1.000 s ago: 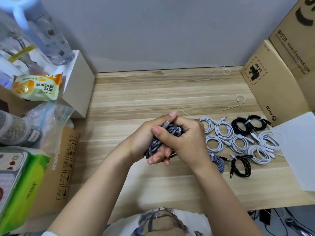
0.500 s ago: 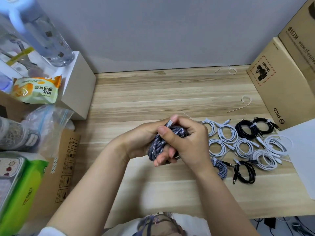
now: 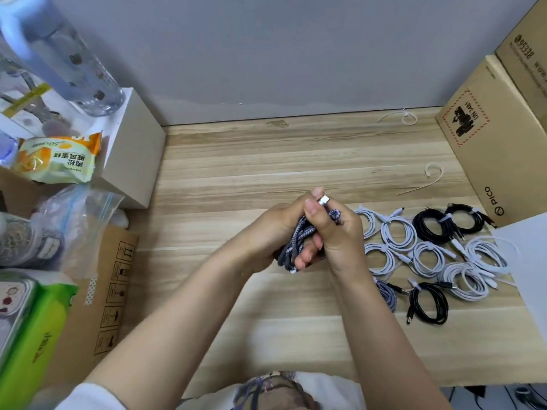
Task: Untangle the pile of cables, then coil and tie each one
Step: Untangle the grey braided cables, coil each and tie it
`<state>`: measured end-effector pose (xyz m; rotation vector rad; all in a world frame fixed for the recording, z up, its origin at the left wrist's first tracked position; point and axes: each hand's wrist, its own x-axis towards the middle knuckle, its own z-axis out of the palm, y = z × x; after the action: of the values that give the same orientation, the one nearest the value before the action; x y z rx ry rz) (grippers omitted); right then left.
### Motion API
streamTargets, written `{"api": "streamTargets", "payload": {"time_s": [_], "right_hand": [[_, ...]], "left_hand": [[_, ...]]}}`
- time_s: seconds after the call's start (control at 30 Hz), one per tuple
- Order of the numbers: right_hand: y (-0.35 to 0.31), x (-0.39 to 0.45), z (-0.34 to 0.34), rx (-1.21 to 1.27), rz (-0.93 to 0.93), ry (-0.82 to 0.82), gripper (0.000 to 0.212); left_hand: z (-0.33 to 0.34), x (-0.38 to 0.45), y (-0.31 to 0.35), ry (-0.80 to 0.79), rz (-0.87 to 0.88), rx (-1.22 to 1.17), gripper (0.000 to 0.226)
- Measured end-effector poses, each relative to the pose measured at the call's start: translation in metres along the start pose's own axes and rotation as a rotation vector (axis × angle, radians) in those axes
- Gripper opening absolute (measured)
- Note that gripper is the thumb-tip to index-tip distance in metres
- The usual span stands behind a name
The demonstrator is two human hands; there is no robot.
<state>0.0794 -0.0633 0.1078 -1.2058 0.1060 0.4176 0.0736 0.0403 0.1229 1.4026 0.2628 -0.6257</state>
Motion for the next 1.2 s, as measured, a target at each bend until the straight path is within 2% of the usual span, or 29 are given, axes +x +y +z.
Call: {"api": "streamTargets", "payload": {"time_s": [0.17, 0.23, 0.3, 0.4, 0.5, 0.57, 0.63, 0.73, 0.8, 0.97, 1.03, 1.1, 1.17, 1.2], "right_hand": [[0.005, 0.011, -0.008, -0.075, -0.084, 0.058, 0.017], [0.008, 0.016, -0.011, -0.092, -0.141, 0.090, 0.026], [0.010, 0.021, -0.013, -0.097, -0.177, 0.131, 0.034], [0.004, 0.028, -0.019, -0.054, -0.134, 0.178, 0.027], [-0.004, 0.036, -0.030, 0.052, -0.026, 0.159, 0.025], [-0.010, 0.045, -0.037, 0.125, 0.026, 0.144, 0.030], [-0.012, 0.058, -0.045, 0.195, 0.065, 0.155, 0.029], [-0.010, 0.068, -0.050, 0.164, 0.110, 0.154, 0.031], [-0.011, 0.073, -0.054, 0.120, 0.133, 0.133, 0.032], [-0.018, 0.089, -0.076, -0.001, 0.175, -0.042, 0.030], [-0.018, 0.104, -0.088, -0.082, 0.112, -0.065, 0.030], [-0.018, 0.132, -0.111, -0.245, 0.024, 0.047, 0.027], [-0.016, 0.164, -0.144, -0.357, -0.025, 0.321, 0.019], [-0.015, 0.181, -0.163, -0.444, -0.034, 0.499, 0.023]], "left_hand": [[0.020, 0.015, -0.007, 0.320, 0.109, -0.041, 0.063], [0.026, 0.021, -0.009, 0.478, 0.159, -0.058, 0.053], [0.033, 0.025, -0.009, 0.549, 0.180, -0.092, 0.047], [0.037, 0.029, -0.003, 0.433, 0.161, -0.107, 0.047], [0.029, 0.033, 0.000, 0.178, 0.154, -0.093, 0.051], [0.022, 0.037, -0.004, 0.000, 0.212, -0.146, 0.042], [0.019, 0.042, -0.008, -0.099, 0.277, -0.144, 0.029], [0.024, 0.048, -0.007, -0.072, 0.357, -0.005, 0.014], [0.028, 0.056, -0.005, -0.036, 0.394, 0.076, 0.014], [0.030, 0.073, -0.009, 0.032, 0.363, 0.084, 0.007], [0.029, 0.081, -0.011, 0.072, 0.364, 0.110, 0.009], [0.025, 0.089, -0.012, 0.100, 0.363, 0.132, 0.013], [0.021, 0.092, -0.013, 0.112, 0.371, 0.136, 0.015], [0.019, 0.093, -0.014, 0.116, 0.369, 0.130, 0.015]]}}
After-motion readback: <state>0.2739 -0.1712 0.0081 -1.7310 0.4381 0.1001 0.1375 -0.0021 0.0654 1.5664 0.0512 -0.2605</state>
